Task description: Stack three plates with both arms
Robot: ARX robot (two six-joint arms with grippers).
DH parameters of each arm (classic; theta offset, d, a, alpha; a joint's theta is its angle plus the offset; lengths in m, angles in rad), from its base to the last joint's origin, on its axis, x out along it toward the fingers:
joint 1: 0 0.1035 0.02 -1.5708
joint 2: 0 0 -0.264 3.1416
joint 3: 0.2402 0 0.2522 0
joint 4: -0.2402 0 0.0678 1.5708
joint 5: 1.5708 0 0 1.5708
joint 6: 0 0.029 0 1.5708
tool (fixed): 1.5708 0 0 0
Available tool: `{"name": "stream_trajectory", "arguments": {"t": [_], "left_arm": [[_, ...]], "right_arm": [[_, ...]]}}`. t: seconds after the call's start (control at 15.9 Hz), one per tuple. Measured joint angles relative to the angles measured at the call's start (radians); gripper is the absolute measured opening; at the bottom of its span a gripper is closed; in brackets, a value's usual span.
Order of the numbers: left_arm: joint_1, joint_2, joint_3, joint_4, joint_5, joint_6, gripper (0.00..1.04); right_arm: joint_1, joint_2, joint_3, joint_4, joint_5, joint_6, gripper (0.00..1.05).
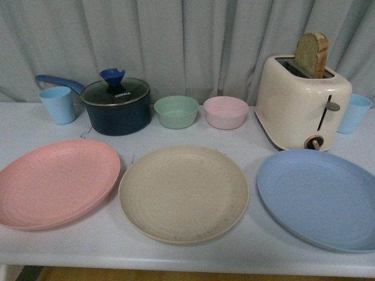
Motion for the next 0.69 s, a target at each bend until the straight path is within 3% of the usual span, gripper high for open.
{"name": "stream_trajectory", "arguments": {"t": [0.57,0.69], "left_arm": [[0.0,0.0,0.0,0.0,0.0,0.0,0.98],[-0.059,0.145,0.073,-0.162,-0.207,-0.029,0.98]], "right_arm": [[0.0,0.0,0.0,0.0,0.0,0.0,0.98],[0.0,0.0,0.0,-0.001,0.001,0.0,0.98]]}}
